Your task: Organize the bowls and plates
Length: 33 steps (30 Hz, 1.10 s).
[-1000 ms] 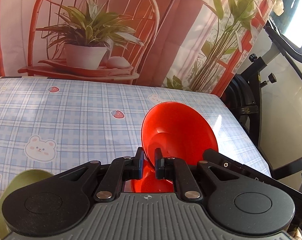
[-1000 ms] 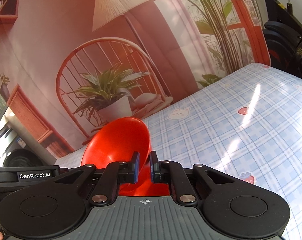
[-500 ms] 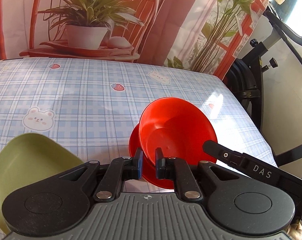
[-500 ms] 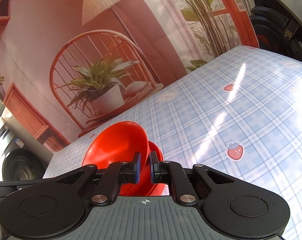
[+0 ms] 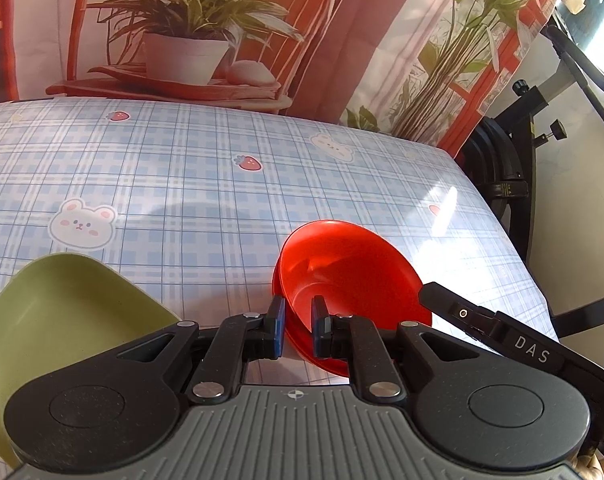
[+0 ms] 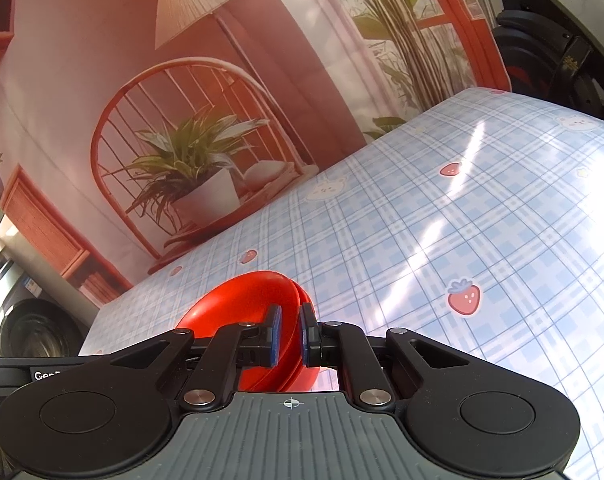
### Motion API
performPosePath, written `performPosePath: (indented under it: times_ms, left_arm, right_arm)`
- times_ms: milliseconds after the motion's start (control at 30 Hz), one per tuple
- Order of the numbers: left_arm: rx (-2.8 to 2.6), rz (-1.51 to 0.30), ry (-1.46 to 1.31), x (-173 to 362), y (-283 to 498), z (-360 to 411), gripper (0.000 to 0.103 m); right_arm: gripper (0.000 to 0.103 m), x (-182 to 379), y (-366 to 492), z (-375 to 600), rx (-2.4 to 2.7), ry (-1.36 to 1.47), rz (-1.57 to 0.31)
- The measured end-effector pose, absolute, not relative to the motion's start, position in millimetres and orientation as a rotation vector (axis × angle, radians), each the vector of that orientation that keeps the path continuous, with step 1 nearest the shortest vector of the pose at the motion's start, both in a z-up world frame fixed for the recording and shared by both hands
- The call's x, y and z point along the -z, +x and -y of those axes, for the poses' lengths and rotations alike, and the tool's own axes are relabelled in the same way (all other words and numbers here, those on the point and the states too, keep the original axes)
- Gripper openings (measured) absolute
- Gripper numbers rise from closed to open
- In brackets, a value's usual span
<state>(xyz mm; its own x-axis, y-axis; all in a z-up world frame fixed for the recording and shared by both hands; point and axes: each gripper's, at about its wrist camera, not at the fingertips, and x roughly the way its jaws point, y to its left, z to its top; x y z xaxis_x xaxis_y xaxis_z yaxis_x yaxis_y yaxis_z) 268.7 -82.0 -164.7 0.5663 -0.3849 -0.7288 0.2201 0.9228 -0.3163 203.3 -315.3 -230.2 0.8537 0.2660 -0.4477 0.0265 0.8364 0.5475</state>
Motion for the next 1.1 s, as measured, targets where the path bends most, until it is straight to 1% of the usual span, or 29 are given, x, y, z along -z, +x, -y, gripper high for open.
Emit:
performPosePath:
  times_ms: [33,67,100,133,167,200,233,267,467,600,733,1033,1067,1100]
  left_arm:
    - [0.354,-0.901,-0.199,164.3,268.9,81.6,0.014]
    - [0.349,-0.900,-0.200,163.5,269.1,81.3,0.017]
    - [0.346,-0.895,-0.202,162.8,268.9,80.8,0.021]
    - [0.345,-0.888,-0.206,161.8,268.3,80.2,0.032]
    - [0.346,-0.875,-0.212,160.8,267.5,79.4,0.040]
    - [0.347,-0.865,-0.216,159.9,266.6,79.0,0.040]
    - [0.347,-0.860,-0.217,159.5,266.5,78.9,0.040]
    - [0.346,-0.857,-0.216,158.9,266.8,79.0,0.040]
    - [0.333,-0.870,-0.215,167.8,268.7,81.6,0.040]
    - [0.325,-0.885,-0.202,175.3,270.5,84.4,0.040]
    - [0.333,-0.897,-0.203,182.5,272.8,86.2,0.040]
    - [0.341,-0.914,-0.204,197.3,274.4,89.9,0.039]
    - [0.343,-0.910,-0.203,197.4,274.2,90.0,0.039]
    - [0.351,-0.907,-0.207,197.5,273.9,89.9,0.031]
  right_arm:
    - [0.012,229.9,202.9,315.8,-0.128,0.571,-0.534]
    - [0.013,229.5,202.6,316.1,-0.120,0.567,-0.529]
    - [0.017,229.2,202.1,316.3,-0.109,0.557,-0.521]
    - [0.019,229.1,201.7,315.8,-0.099,0.548,-0.513]
    - [0.020,229.2,201.4,315.0,-0.088,0.536,-0.504]
    - [0.021,229.3,201.2,313.9,-0.077,0.523,-0.496]
    - [0.025,229.6,201.2,313.1,-0.064,0.513,-0.489]
    - [0.026,230.3,201.4,312.3,-0.053,0.505,-0.486]
    - [0.027,241.6,205.5,308.2,-0.049,0.505,-0.510]
    - [0.025,245.7,208.4,303.4,-0.059,0.509,-0.523]
    - [0.021,249.3,210.7,302.2,-0.066,0.517,-0.534]
    - [0.018,255.9,214.1,300.4,-0.083,0.529,-0.555]
    - [0.018,256.2,214.4,300.0,-0.085,0.531,-0.556]
    - [0.017,256.3,214.6,299.9,-0.089,0.532,-0.555]
